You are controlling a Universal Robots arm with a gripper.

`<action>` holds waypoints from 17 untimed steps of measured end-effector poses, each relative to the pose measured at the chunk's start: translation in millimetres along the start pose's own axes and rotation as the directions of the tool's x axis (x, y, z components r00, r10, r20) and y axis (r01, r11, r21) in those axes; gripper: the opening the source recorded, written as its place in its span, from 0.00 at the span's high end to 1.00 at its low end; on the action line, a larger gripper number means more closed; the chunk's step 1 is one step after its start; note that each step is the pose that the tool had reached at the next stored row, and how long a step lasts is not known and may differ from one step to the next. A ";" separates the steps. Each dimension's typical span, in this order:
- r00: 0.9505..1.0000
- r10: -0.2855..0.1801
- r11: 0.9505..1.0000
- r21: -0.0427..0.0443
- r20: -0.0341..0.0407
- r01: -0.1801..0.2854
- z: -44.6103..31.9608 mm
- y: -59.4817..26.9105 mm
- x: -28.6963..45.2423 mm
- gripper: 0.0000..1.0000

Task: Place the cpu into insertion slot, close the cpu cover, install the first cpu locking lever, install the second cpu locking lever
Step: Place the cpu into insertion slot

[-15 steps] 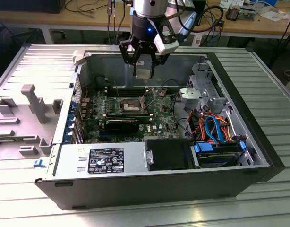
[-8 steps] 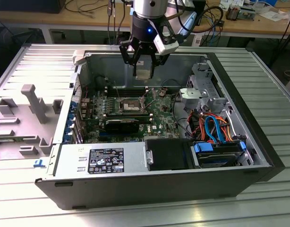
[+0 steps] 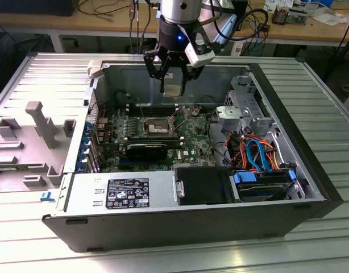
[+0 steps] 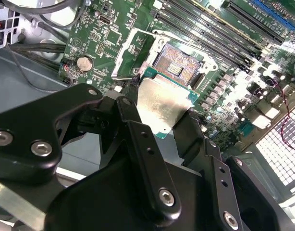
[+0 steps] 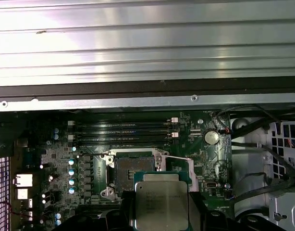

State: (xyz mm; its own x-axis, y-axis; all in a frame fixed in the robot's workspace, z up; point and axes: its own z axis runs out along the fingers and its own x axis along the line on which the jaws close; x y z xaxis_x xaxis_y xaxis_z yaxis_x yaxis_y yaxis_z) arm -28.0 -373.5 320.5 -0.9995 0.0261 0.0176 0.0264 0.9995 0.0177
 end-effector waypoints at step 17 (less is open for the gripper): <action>1.000 0.000 1.000 0.006 0.000 0.000 3.7 -0.5 -0.1 0.46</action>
State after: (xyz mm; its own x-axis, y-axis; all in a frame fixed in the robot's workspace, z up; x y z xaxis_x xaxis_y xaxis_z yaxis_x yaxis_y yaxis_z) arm -28.0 -373.9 316.7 -0.9995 0.0262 0.0173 0.0264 0.9996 0.0112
